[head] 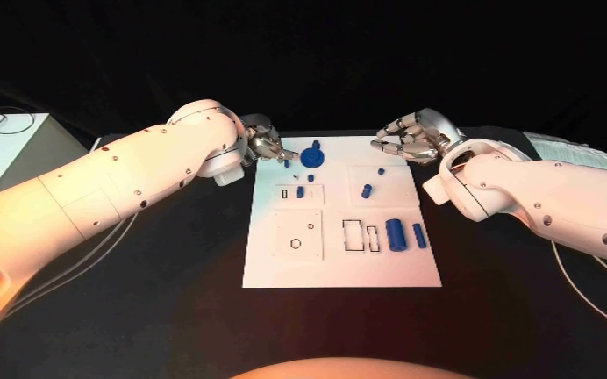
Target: Assemble the parts on the task board
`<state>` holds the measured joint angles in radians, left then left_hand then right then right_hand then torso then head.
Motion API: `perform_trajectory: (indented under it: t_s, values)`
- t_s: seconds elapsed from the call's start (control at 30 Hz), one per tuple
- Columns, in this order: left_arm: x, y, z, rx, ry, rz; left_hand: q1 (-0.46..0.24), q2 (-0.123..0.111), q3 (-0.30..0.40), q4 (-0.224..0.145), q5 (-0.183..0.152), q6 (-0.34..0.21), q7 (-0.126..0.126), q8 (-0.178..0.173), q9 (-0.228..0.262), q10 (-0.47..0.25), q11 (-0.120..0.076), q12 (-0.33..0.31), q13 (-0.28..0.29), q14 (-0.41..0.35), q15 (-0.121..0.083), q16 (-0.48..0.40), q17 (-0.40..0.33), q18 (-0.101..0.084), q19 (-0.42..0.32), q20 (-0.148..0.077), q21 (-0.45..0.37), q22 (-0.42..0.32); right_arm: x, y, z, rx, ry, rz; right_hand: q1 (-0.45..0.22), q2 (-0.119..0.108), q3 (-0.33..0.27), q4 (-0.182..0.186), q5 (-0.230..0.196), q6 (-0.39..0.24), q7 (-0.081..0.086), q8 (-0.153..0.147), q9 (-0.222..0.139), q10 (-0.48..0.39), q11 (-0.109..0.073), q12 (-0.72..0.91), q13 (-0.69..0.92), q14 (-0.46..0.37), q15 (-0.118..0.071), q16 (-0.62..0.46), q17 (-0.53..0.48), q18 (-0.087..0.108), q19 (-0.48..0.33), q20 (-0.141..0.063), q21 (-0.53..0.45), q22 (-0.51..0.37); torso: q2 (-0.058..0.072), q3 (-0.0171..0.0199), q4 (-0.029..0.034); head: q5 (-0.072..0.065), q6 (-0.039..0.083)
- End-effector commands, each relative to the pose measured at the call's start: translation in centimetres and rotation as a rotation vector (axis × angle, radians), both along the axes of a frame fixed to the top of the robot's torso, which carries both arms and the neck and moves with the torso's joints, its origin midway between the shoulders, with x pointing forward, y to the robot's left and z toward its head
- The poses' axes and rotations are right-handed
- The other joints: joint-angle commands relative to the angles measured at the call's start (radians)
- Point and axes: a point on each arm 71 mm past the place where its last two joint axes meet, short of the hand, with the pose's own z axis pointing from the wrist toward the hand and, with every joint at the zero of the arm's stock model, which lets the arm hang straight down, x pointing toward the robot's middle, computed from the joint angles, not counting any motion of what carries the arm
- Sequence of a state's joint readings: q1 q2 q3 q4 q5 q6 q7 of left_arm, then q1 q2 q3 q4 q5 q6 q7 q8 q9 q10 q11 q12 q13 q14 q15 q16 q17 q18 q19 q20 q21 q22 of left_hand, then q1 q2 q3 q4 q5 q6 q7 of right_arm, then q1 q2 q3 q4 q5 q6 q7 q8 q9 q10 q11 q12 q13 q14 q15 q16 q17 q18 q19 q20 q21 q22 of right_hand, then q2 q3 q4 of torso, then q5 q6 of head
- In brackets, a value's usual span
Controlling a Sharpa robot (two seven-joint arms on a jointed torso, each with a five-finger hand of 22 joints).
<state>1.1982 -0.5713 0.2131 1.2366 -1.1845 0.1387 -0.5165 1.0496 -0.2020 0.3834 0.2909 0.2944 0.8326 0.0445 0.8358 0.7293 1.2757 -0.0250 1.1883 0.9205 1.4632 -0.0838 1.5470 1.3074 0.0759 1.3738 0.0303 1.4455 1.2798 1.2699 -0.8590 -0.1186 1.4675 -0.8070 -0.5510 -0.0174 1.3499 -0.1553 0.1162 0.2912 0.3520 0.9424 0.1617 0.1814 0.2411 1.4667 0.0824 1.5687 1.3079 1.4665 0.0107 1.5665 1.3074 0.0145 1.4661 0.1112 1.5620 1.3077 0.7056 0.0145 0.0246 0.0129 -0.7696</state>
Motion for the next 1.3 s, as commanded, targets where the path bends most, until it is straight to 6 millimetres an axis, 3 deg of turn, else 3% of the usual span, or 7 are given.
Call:
perform_trajectory:
  t_s: [0.03,0.27,0.53,0.7,0.9,0.97,1.3]
  values:
    - [0.8,0.4,0.2,-0.030,0.004,0.024,0.009,0.001,-0.007,-0.001,0.005,-0.006,0.002,-0.004,-0.001,-0.008,0.002,-0.004,-0.003,0.093,0.005,-0.005,0.214,-0.008,-0.007,0.003,-0.005,0.000,0.0,0.1,0.1,0.008,-0.021,0.005,-0.008,-0.003,0.005,0.000,0.006,-0.008,-0.001,0.002,0.001,0.096,-0.005,-0.006,0.255,0.097,-0.008,-0.005,0.230,-0.011,0.099,-0.006,-0.005,0.253,0.006,0.0004,-0.0023,0.001,0.008]
    - [2.5,1.5,0.5,-0.013,-0.043,0.090,0.017,0.005,-0.006,-0.001,0.007,-0.007,0.003,-0.006,-0.001,-0.011,0.003,-0.004,-0.003,0.093,0.007,-0.004,0.214,-0.008,-0.009,0.004,-0.006,-0.002,0.1,-0.3,0.7,0.051,-0.077,-0.027,-0.013,-0.013,0.022,-0.003,0.011,0.008,-0.011,0.026,0.010,0.003,-0.015,-0.105,0.164,0.069,-0.017,-0.046,0.121,0.034,0.017,-0.014,-0.187,0.129,0.016,-0.0007,-0.0033,-0.001,0.026]
    - [3.6,1.3,0.3,-0.009,-0.034,0.116,0.020,0.004,-0.006,-0.001,0.007,-0.009,0.003,-0.007,-0.002,-0.012,0.004,-0.004,-0.005,0.093,0.007,-0.005,0.214,-0.008,-0.009,0.004,-0.006,-0.002,0.4,-0.6,1.3,0.116,-0.131,-0.062,-0.007,-0.039,0.106,-0.003,0.017,-0.027,-0.015,0.065,0.025,-0.349,-0.022,-0.619,-0.315,-0.101,-0.026,-0.416,-0.399,0.166,-0.261,-0.022,-0.985,-0.419,0.029,-0.0027,-0.0035,0.005,0.038]
    - [3.9,1.0,-0.2,-0.003,-0.015,0.117,0.022,0.004,-0.007,-0.001,0.006,-0.011,0.004,-0.008,-0.002,-0.014,0.004,-0.006,-0.007,0.092,0.008,-0.006,0.211,-0.007,-0.011,0.005,-0.007,-0.005,0.5,-0.6,1.6,0.153,-0.154,-0.069,-0.007,-0.054,0.164,-0.003,0.024,-0.065,0.001,0.074,0.028,-0.459,-0.001,-0.837,-0.528,-0.242,-0.004,-0.729,-0.663,0.167,-0.312,-0.002,-1.156,-0.553,0.037,-0.0041,-0.0066,0.005,0.042]
    - [4.2,1.2,-0.9,0.010,0.007,0.128,0.023,0.004,-0.007,-0.001,0.006,-0.013,0.005,-0.010,-0.003,-0.016,0.005,-0.007,-0.009,0.091,0.008,-0.006,0.211,-0.007,-0.012,0.005,-0.008,-0.006,0.7,-0.6,1.9,0.215,-0.167,-0.064,0.008,-0.074,0.238,-0.010,0.037,-0.131,0.069,0.074,0.020,-0.595,0.085,-1.150,-0.850,-0.559,0.112,-1.127,-0.823,0.145,-0.554,0.099,-1.437,-0.772,0.042,-0.0033,-0.0081,0.005,0.047]
    - [4.2,1.3,-1.0,0.014,0.010,0.131,0.023,0.004,-0.007,-0.001,0.006,-0.013,0.005,-0.010,-0.003,-0.016,0.005,-0.007,-0.009,0.091,0.008,-0.006,0.211,-0.007,-0.012,0.005,-0.008,-0.006,0.7,-0.5,2.0,0.227,-0.171,-0.060,0.013,-0.074,0.252,-0.015,0.037,-0.126,0.076,0.060,0.011,-0.570,0.092,-1.248,-0.984,-0.573,0.133,-1.226,-0.895,0.169,-0.585,0.132,-1.502,-0.853,0.044,-0.0025,-0.0075,0.005,0.048]
    - [4.1,0.9,-1.4,0.008,0.026,0.124,0.024,0.004,-0.007,0.000,0.006,-0.014,0.006,-0.011,-0.003,-0.017,0.006,-0.008,-0.010,0.091,0.009,-0.007,0.211,-0.006,-0.014,0.006,-0.010,-0.009,0.9,-0.3,2.3,0.254,-0.183,-0.050,0.010,-0.071,0.253,-0.032,0.037,-0.104,0.080,0.021,-0.011,-0.495,0.103,-1.355,-1.172,-0.528,0.142,-1.343,-1.005,0.169,-0.622,0.159,-1.500,-1.009,0.042,-0.0047,-0.0070,0.006,0.044]
